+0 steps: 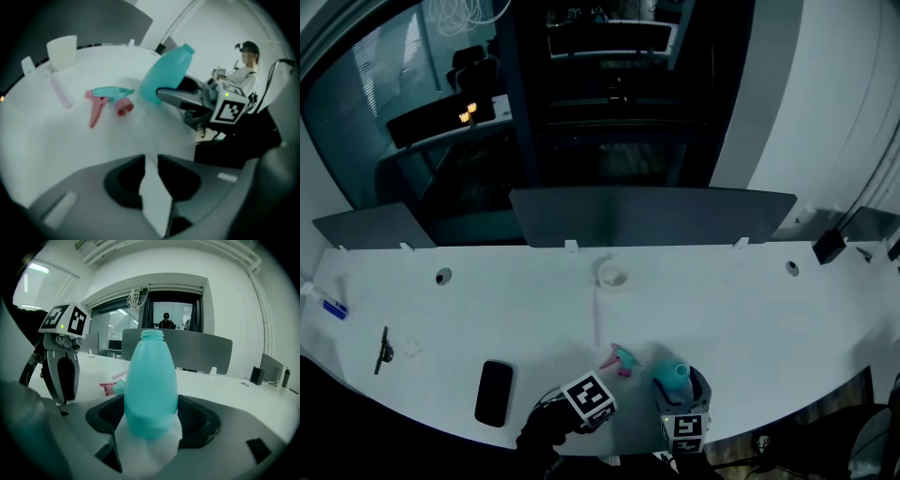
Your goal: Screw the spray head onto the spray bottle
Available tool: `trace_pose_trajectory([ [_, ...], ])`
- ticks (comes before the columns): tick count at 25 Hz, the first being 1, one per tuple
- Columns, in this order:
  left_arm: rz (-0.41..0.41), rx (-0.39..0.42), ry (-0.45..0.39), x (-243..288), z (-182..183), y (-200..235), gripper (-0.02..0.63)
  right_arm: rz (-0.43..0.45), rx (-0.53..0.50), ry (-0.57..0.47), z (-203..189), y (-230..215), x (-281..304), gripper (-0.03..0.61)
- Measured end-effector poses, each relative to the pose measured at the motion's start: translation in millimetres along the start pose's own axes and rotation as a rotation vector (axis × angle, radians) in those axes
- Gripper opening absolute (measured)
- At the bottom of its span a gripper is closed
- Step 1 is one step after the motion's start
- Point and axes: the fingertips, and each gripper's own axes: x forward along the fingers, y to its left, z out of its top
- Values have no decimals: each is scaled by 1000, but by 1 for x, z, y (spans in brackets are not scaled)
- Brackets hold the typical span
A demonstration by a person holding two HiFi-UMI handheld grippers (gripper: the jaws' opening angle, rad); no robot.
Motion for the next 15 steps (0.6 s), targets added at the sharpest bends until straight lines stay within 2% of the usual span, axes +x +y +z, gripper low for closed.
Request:
trace_pose_trajectory([
  [4, 65, 57, -140, -16, 23, 5, 223, -3, -4, 2, -1, -1, -1, 365],
  [6, 82, 33, -250, -30, 40, 9, 269, -3, -2, 2, -2, -1, -2, 365],
  [9, 95, -95, -396, -48, 69, 23, 272, 1, -4, -1, -1, 0, -2, 365],
  [13, 137, -234, -439, -47, 94, 39, 264, 3, -10, 3, -2, 1, -3, 365],
  [15, 195, -269, -444, -45, 102, 47, 200, 2, -10, 1, -2, 1, -3, 365],
])
